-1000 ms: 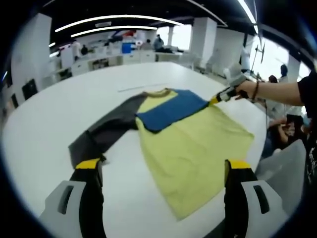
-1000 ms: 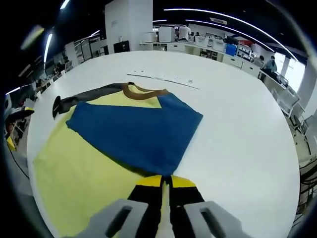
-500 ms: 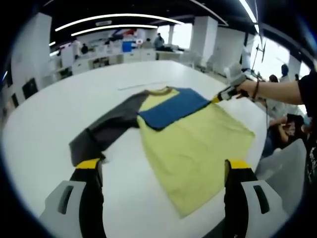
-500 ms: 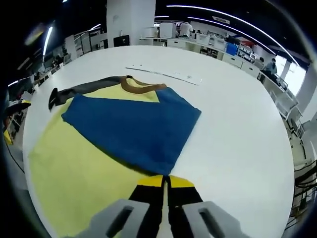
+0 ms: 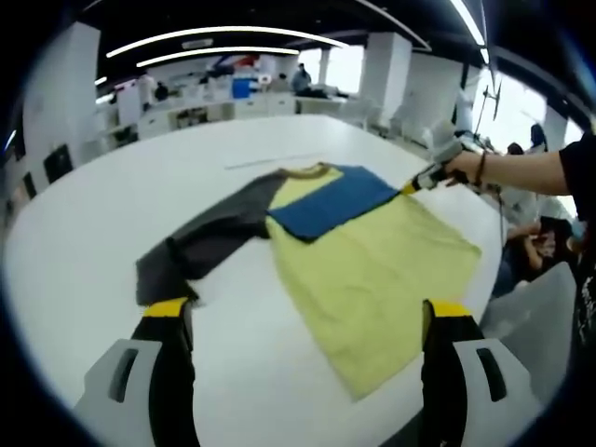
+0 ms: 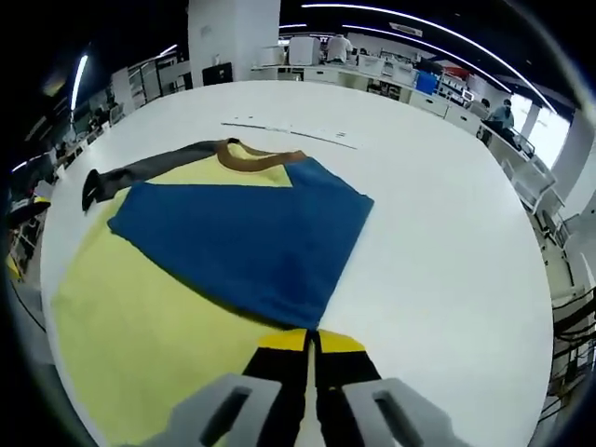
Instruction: Fold the garment on the visible template until the final outline fits inside the template.
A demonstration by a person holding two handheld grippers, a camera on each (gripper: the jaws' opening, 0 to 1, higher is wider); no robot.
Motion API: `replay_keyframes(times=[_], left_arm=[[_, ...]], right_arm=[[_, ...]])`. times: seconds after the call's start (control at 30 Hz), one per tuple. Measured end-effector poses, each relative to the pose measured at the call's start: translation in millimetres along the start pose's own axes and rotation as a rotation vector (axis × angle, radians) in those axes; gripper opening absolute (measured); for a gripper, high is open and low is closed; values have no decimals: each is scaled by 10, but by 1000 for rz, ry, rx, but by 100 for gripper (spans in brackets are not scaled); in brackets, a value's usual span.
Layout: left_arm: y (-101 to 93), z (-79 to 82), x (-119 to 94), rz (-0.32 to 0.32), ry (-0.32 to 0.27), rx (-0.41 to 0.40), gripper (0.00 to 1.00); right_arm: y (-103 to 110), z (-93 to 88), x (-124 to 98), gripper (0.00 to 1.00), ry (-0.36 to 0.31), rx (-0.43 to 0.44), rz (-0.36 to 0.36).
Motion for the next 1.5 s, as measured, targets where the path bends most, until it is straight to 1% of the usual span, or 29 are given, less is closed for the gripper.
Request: replay_keyframes(times=[0.2,0.3,0.4,0.8,1.07,1.17,1.2,1.23,1.33,1.37,1.47,1.5], left_arm=[[48,18,7,10,-9,-10,99],[62,41,17,11,-29,-25,99],[77,40,35,18,-19,-21,99],[109,50,63,20,-9,-24,99],[131,63,56,29,-7,-30,98],[161,62,55,34,-8,-39,98],[173,61,51,36,-7,-42,98],[178,62,48,37,-6,-43,98],[217,62,32,44,-7,-43,98],[226,64,29,46,-6,-43,98],[250,72,22,52,-6,-44,98],[257,75,22,52,-6,-44,98]], right_arm=[[-79,-26,-10,0,-1,20,5],[-126,-39,-17,0,2,28,7],[-166,-51,-22,0,5,39,7],[-332,-102,-47,0,13,68,5],[-356,-101,-46,0,18,68,9],[-361,-97,-52,0,11,101,4],[-366,-90,-71,2,3,123,-7],[-371,-76,-88,6,-10,124,-12],[-378,-32,-145,22,-37,140,-12],[-372,-18,-159,30,-47,144,-7],[-351,33,-227,50,-79,154,1],[-343,43,-246,53,-84,152,4]])
Point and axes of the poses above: the point that each gripper's makers call its tool centre point, and the gripper's own axes: x roughly forward along the fingers, y roughly to its left, z roughly out of its top, the point moved 6 cm from there along -x, roughly backward along the fingers, and after that the axes turned 1 degree about x, right-handed, at the moved point
